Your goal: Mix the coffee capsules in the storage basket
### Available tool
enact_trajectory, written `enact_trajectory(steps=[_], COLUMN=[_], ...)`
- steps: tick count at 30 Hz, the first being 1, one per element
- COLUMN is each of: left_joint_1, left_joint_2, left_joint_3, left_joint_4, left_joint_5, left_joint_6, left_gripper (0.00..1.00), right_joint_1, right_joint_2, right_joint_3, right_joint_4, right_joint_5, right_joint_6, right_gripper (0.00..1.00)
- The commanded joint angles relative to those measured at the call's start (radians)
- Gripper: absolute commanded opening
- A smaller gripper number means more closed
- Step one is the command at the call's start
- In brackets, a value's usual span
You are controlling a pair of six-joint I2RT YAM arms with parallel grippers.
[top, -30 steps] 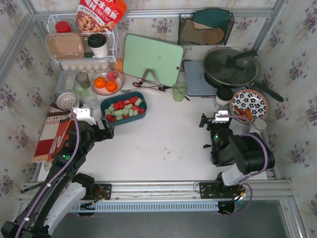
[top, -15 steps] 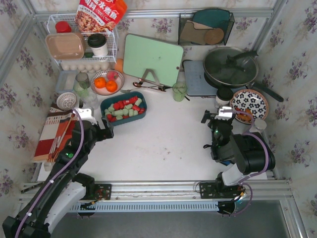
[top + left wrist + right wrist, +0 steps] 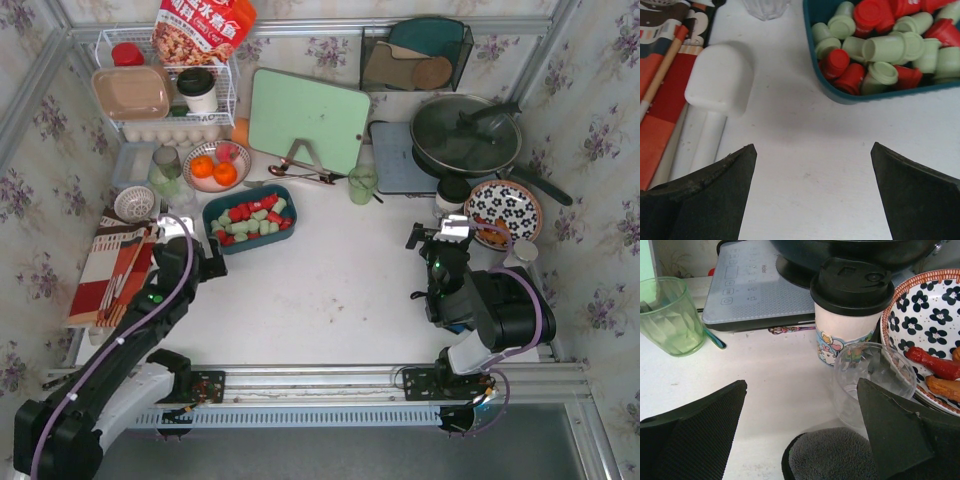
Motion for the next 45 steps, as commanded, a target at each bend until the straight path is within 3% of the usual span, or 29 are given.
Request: enact_trajectory(steps=[1,9,11,14,16,25,28,29,32,34,35,37,45], left_joint_1=[0.001,0.001,0.001,0.007,0.021,0.071,0.133,0.145,0.249,0.303,0.316,0.331,0.328], left_joint_2=[0.051,0.150,0.156,0.243,0.260,0.550,0.657,0.672,0.626,0.707,0.735,0.678,0.700], left_joint_3=[-0.030,-0.033,-0.115,-0.287,-0.249,-0.193,-0.174,-0.170,-0.175,-0.206,-0.197,-0.117,-0.097], left_joint_4=[0.127,0.271,0.429,0.815,0.750,1.077,1.152,1.166,1.077,1.225,1.219,1.000,0.987], left_joint_5=[-0.129,-0.236,-0.230,-0.220,-0.183,-0.121,-0.024,-0.057,0.105,0.123,0.130,0.172,0.159], left_joint_6=[0.035,0.164,0.263,0.392,0.399,0.543,0.488,0.458,0.379,0.318,0.306,0.292,0.291], left_gripper=[0.99,0.99,0.99,1.00,1.00,1.00,1.00,1.00,1.00,1.00,1.00,1.00,1.00], right_joint_1=[-0.001,-0.001,-0.001,-0.002,-0.001,-0.001,-0.001,-0.001,-0.001,-0.001,-0.001,-0.001,-0.001], right_joint_2=[-0.003,-0.003,-0.002,-0.003,-0.004,-0.004,-0.003,-0.003,-0.003,-0.003,-0.004,-0.004,-0.003], right_joint_3=[0.003,0.003,0.003,0.004,0.003,0.004,0.004,0.004,0.004,0.003,0.004,0.003,0.003], right_joint_4=[0.017,0.015,0.016,0.015,0.016,0.014,0.016,0.017,0.015,0.014,0.015,0.015,0.016], right_joint_5=[0.009,0.009,0.009,0.008,0.008,0.007,0.008,0.008,0.008,0.008,0.008,0.008,0.009], right_joint_6=[-0.001,-0.001,-0.001,-0.001,-0.001,-0.001,-0.001,-0.001,-0.001,-0.001,-0.001,-0.001,-0.001], right_gripper=[1.00,1.00,1.00,1.00,1.00,1.00,1.00,1.00,1.00,1.00,1.00,1.00,1.00])
